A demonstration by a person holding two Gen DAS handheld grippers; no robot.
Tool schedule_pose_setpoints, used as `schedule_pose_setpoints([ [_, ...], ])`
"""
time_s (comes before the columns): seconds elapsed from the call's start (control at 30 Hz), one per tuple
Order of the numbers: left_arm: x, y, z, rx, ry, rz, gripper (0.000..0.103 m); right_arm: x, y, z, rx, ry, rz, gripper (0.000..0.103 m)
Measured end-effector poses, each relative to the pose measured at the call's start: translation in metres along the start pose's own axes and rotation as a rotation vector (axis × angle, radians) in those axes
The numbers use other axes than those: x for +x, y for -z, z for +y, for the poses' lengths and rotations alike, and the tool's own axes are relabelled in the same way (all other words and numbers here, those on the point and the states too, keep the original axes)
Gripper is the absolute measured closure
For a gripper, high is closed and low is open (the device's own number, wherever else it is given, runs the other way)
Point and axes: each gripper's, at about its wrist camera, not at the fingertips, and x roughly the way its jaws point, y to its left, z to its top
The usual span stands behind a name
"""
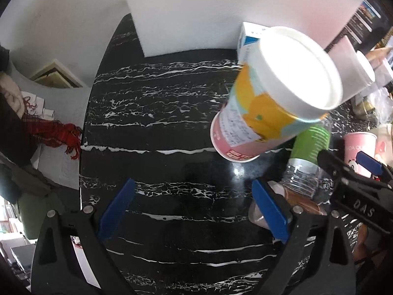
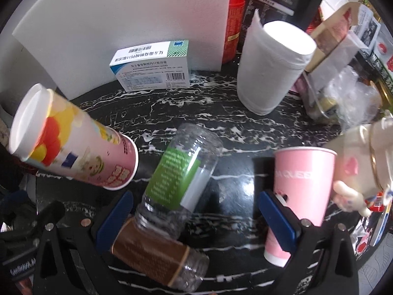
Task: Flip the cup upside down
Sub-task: 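Reach the right gripper to the green-labelled clear jar and close on it, then lift the green-labelled jar upright with the right gripper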
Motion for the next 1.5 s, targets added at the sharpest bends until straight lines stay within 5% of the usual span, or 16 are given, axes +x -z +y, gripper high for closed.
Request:
schedule_pose_setpoints([
  [0.3,0.016,-0.004,0.009,-0.025,-0.017,0.026,0.007,0.029,-0.011,0.007,0.021,0.030,0.043,0.002],
  [0.53,0.023,-0.005,0.010,-0.025,-0.021,0.043,0.007,0.047,-0.012,0.010,0.029,0.037,0.083,0.018],
  [0.63,0.023,-0.006,0.010,-0.020,-0.021,0.044,0.007,0.050,-0.012,0.011,0.030,0.017,0.081,0.033],
  [0.8,0.019,-0.004,0.008,-0.013,-0.025,0.044,0.007,0.049,-0.011,0.014,0.015,0.023,0.066,0.036],
  [1.5,-0.071,0.036,0.011,0.006,0.007,-0.064,0.007,-0.066,0.029,0.012,0.022,-0.034,-0.067,0.039],
])
